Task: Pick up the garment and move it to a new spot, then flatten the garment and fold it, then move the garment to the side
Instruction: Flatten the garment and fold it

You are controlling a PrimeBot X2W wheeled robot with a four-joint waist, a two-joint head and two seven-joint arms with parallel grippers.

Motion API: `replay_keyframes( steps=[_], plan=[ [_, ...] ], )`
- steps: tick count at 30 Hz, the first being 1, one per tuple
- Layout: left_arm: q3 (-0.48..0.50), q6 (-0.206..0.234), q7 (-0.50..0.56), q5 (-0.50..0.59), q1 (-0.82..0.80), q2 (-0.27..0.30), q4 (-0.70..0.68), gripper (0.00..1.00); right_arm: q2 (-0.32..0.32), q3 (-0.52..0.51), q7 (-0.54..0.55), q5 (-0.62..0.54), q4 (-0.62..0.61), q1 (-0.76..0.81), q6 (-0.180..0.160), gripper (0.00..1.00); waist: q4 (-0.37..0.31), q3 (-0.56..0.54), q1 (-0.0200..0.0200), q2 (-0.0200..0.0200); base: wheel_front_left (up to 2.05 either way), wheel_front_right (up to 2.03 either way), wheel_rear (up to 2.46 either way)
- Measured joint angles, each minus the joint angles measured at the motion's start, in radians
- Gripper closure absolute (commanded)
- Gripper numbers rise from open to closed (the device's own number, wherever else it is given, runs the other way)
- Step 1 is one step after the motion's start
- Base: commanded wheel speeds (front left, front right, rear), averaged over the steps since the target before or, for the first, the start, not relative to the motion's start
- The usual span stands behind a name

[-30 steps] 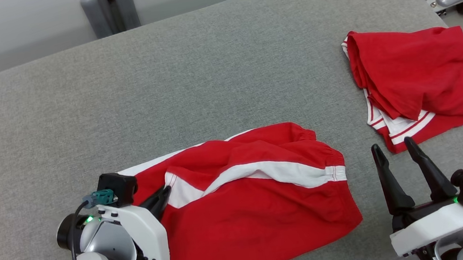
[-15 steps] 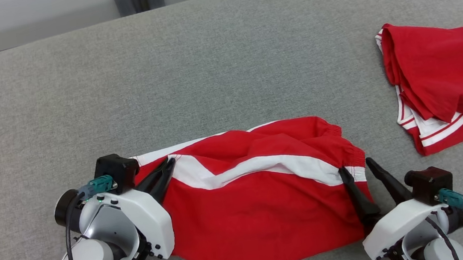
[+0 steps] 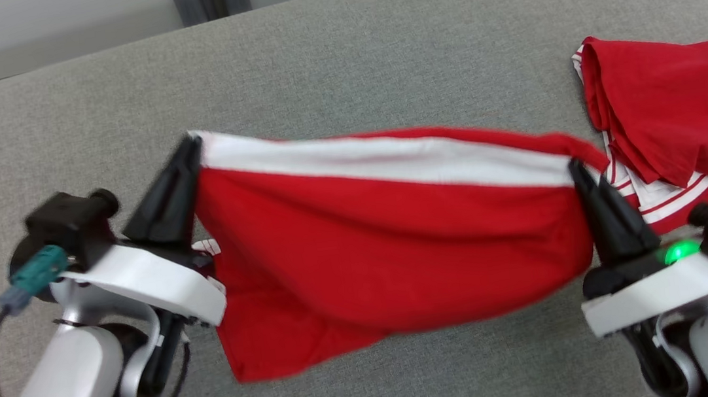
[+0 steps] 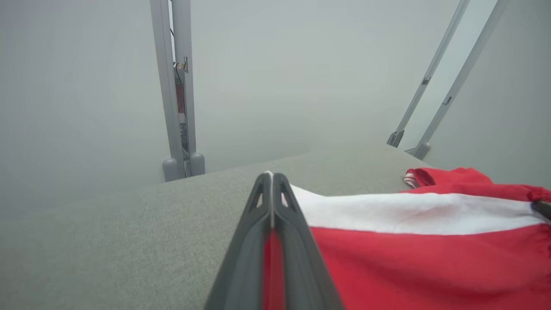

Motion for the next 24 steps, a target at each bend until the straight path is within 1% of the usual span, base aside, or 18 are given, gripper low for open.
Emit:
replay_keyframes(
  steps=[3,6,11,13,16,20,24],
  plan=[
    [0.046,0.022,-0.052,0.017,-0.026,0.01,-0.054,1.0,-0.012,-0.012,-0.005,0.015,-0.08,-0.052,0.0,1.0,0.003,-0.012,0.0,0.0,0.0,0.0,0.0],
    [0.086,0.047,-0.096,0.03,-0.062,0.004,-0.111,1.0,-0.025,-0.022,0.002,0.05,-0.136,-0.106,0.0,1.0,0.013,-0.026,0.0,0.0,0.0,0.0,0.0],
    [0.131,0.084,-0.164,0.068,-0.14,-0.014,-0.223,1.0,-0.06,-0.027,0.025,0.1,-0.195,-0.205,0.0,1.0,0.047,-0.048,0.0,0.0,0.0,0.0,0.0],
    [0.144,0.094,-0.177,0.089,-0.184,-0.011,-0.261,1.0,-0.07,-0.036,0.031,0.115,-0.211,-0.242,0.0,1.0,0.062,-0.055,0.0,0.0,0.0,0.0,0.0],
    [0.164,0.101,-0.182,0.111,-0.253,-0.003,-0.299,1.0,-0.092,-0.038,0.046,0.121,-0.218,-0.293,0.0,1.0,0.082,-0.067,0.0,0.0,0.0,0.0,0.0],
    [0.162,0.103,-0.159,0.131,-0.337,0.007,-0.32,1.0,-0.105,-0.031,0.055,0.122,-0.207,-0.347,0.0,1.0,0.099,-0.085,0.0,0.0,0.0,0.0,0.0],
    [0.136,0.084,-0.139,0.132,-0.395,0.006,-0.299,1.0,-0.111,-0.02,0.057,0.126,-0.169,-0.377,0.0,1.0,0.107,-0.095,0.0,0.0,0.0,0.0,0.0]
  ],
)
